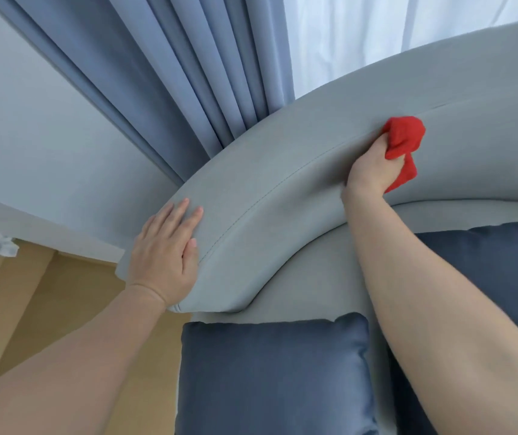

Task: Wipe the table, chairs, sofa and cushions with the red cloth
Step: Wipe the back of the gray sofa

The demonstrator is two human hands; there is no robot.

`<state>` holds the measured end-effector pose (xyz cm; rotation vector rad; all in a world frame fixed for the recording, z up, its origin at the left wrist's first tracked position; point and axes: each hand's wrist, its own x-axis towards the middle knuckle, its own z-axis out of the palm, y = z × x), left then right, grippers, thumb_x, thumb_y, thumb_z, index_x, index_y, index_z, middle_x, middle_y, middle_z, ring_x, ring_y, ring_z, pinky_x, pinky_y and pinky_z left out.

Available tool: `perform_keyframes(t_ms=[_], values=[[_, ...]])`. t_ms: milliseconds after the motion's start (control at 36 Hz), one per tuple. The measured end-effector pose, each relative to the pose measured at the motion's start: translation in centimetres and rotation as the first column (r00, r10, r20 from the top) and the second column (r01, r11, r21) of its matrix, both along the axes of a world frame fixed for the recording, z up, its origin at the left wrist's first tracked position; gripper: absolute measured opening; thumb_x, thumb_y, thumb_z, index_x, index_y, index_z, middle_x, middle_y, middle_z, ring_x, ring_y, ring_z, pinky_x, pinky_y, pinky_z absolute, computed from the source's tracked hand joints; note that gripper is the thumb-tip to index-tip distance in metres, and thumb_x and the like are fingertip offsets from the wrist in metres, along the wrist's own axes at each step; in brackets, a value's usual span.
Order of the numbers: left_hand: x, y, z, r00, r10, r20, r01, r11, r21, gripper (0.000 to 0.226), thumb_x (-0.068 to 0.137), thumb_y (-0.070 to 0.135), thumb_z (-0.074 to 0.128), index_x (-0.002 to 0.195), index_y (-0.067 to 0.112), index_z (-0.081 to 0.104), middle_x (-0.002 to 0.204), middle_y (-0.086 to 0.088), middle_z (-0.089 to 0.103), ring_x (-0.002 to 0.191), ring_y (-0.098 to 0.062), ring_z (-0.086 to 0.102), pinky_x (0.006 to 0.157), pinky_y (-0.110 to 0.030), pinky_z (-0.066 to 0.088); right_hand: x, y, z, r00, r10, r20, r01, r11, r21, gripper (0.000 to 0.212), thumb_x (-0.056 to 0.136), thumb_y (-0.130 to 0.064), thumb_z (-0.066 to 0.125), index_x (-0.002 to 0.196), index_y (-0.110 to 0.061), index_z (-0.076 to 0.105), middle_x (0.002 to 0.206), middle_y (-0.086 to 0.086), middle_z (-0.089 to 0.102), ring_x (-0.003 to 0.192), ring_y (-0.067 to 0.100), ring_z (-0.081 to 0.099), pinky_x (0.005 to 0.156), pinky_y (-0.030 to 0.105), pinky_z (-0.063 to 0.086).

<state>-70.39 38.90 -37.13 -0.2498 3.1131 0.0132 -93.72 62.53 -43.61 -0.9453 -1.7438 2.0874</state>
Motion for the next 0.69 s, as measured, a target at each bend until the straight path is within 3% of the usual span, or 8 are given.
perform_keyframes(t_ms=[167, 306, 389, 445, 500, 583, 695], values=[[-0.1, 0.7, 0.7, 0.999, 0.037, 0.000, -0.037, 0.999, 0.032, 0.058, 0.090, 0.035, 0.020, 0.140, 0.016, 0.045, 0.149, -0.006, 0.039, 0.137, -0.028, 0.032, 0.114, -0.044, 0.025, 3.3, -1.1, -0.4, 0.993, 0.111, -0.046, -0.111, 0.994, -0.002, 0.038, 0.096, -0.026, 0.049, 0.130, -0.008, 0.053, 0.129, 0.009, 0.056, 0.123, 0.022, 0.050, 0.108, 0.038, 0.034], [-0.2, 1.1, 1.5, 0.998, 0.062, -0.014, -0.061, 0.996, 0.072, 0.053, 0.087, 0.029, 0.032, 0.134, 0.017, 0.051, 0.145, -0.004, 0.043, 0.133, -0.028, 0.036, 0.111, -0.042, 0.026, 10.5, -5.4, 1.0, 0.907, 0.365, -0.209, -0.349, 0.931, 0.110, 0.046, 0.092, -0.007, 0.052, 0.138, -0.009, 0.047, 0.149, 0.013, 0.037, 0.139, 0.025, 0.033, 0.116, 0.036, 0.023], [-2.5, 1.7, 2.8, 0.995, 0.046, -0.093, -0.041, 0.998, 0.054, 0.037, 0.080, 0.022, 0.040, 0.105, 0.011, 0.065, 0.112, -0.007, 0.061, 0.104, -0.032, 0.053, 0.091, -0.039, 0.037, 13.5, -6.5, 0.5, 0.830, 0.513, -0.220, -0.491, 0.858, 0.150, 0.050, 0.095, -0.008, 0.049, 0.144, -0.019, 0.044, 0.159, 0.004, 0.017, 0.144, 0.010, 0.017, 0.113, 0.012, 0.014], [-5.0, 2.5, 3.5, 0.992, -0.034, -0.122, 0.043, 0.997, 0.069, 0.031, 0.080, 0.014, 0.040, 0.096, 0.007, 0.066, 0.100, -0.009, 0.062, 0.096, -0.034, 0.055, 0.084, -0.038, 0.039, 14.5, -6.7, 0.0, 0.803, 0.557, -0.212, -0.532, 0.831, 0.163, 0.052, 0.095, -0.010, 0.048, 0.145, -0.025, 0.041, 0.161, -0.002, 0.011, 0.140, -0.006, 0.011, 0.105, 0.000, 0.009], [-7.7, 3.6, 3.5, 0.980, -0.155, -0.124, 0.170, 0.978, 0.122, 0.030, 0.084, 0.005, 0.042, 0.102, 0.003, 0.065, 0.107, -0.011, 0.063, 0.101, -0.035, 0.055, 0.088, -0.039, 0.042, 14.8, -6.8, -0.4, 0.801, 0.555, -0.224, -0.528, 0.832, 0.171, 0.055, 0.095, -0.011, 0.047, 0.147, -0.025, 0.038, 0.161, -0.003, 0.009, 0.140, -0.007, 0.009, 0.103, -0.003, 0.007], [-11.8, 5.2, 2.8, 0.959, -0.244, -0.142, 0.269, 0.943, 0.196, 0.032, 0.089, -0.003, 0.044, 0.116, 0.001, 0.061, 0.124, -0.012, 0.058, 0.115, -0.032, 0.051, 0.100, -0.039, 0.037, 14.5, -6.8, -0.7, 0.815, 0.524, -0.248, -0.492, 0.852, 0.180, 0.059, 0.092, -0.017, 0.044, 0.148, -0.029, 0.032, 0.161, 0.000, 0.011, 0.145, 0.004, 0.008, 0.106, 0.000, 0.005], [-15.8, 6.6, 1.6, 0.955, -0.257, -0.146, 0.283, 0.939, 0.195, 0.042, 0.094, 0.004, 0.040, 0.134, 0.009, 0.051, 0.146, -0.009, 0.042, 0.136, -0.027, 0.035, 0.114, -0.037, 0.023, 12.1, -5.9, -1.5, 0.836, 0.473, -0.278, -0.450, 0.881, 0.146, 0.066, 0.092, -0.021, 0.044, 0.122, -0.074, 0.018, 0.161, 0.002, 0.011, 0.147, 0.009, 0.008, 0.109, 0.004, 0.007]])
